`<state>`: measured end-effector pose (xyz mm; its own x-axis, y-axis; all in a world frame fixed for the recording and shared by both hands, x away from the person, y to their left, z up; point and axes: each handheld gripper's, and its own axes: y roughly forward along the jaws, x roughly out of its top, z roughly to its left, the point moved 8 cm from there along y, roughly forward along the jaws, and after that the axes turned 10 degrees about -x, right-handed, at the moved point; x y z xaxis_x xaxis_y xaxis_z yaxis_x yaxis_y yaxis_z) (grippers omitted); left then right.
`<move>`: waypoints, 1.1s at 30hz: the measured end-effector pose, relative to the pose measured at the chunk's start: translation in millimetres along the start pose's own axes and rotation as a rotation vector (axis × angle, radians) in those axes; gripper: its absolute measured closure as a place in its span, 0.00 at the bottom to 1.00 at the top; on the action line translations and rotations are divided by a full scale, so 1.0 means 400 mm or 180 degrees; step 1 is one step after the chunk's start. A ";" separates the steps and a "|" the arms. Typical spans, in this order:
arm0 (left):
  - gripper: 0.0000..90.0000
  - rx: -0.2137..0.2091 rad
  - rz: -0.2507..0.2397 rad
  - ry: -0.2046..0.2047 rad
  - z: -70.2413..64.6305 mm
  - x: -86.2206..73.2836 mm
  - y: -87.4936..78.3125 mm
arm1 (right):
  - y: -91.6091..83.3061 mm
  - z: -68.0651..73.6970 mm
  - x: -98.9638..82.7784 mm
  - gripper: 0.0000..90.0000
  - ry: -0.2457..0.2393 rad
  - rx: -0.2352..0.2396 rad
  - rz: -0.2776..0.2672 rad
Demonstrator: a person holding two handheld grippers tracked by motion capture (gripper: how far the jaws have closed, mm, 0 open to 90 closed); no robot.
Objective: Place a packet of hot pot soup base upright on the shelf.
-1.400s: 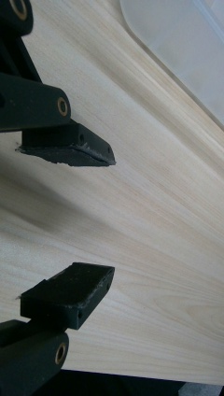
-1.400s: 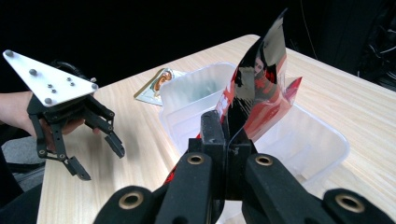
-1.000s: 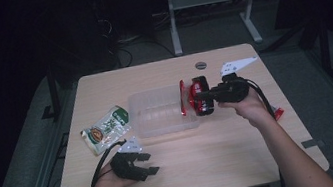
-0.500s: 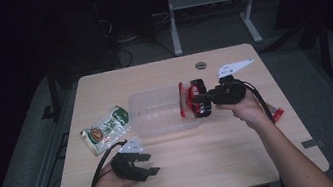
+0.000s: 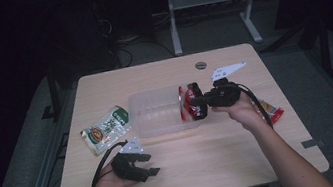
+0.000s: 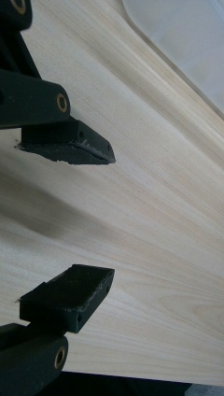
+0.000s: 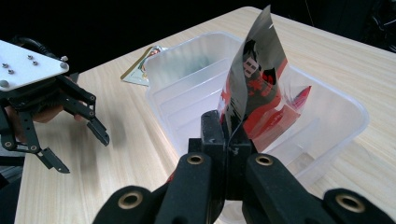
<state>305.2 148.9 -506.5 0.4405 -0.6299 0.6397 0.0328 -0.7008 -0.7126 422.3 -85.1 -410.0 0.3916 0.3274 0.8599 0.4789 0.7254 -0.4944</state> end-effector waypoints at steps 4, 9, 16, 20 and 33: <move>0.42 0.0014 0.0010 0.0013 0.000 -0.001 -0.001 | 0.005 0.000 -0.003 1.00 0.0007 0.0001 0.0018; 0.42 0.0035 0.0011 -0.0013 -0.003 -0.010 -0.006 | 0.019 -0.005 -0.004 1.00 0.0034 0.0000 0.0035; 0.42 0.0099 -0.0047 -0.0088 -0.005 -0.026 -0.020 | 0.042 -0.011 -0.006 1.00 0.0054 0.0032 0.0055; 0.42 0.0134 -0.0062 -0.0123 -0.007 -0.036 -0.028 | 0.057 -0.016 -0.008 1.00 0.0053 0.0039 0.0081; 0.42 0.0215 -0.0063 -0.0165 -0.010 -0.059 -0.047 | 0.089 -0.031 -0.008 1.00 0.0095 0.0060 0.0072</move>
<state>290.7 175.4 -507.0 0.4849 -0.5967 0.6394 0.1018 -0.6877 -0.7189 447.8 -68.0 -432.0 0.4256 0.3259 0.8442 0.4548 0.7295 -0.5109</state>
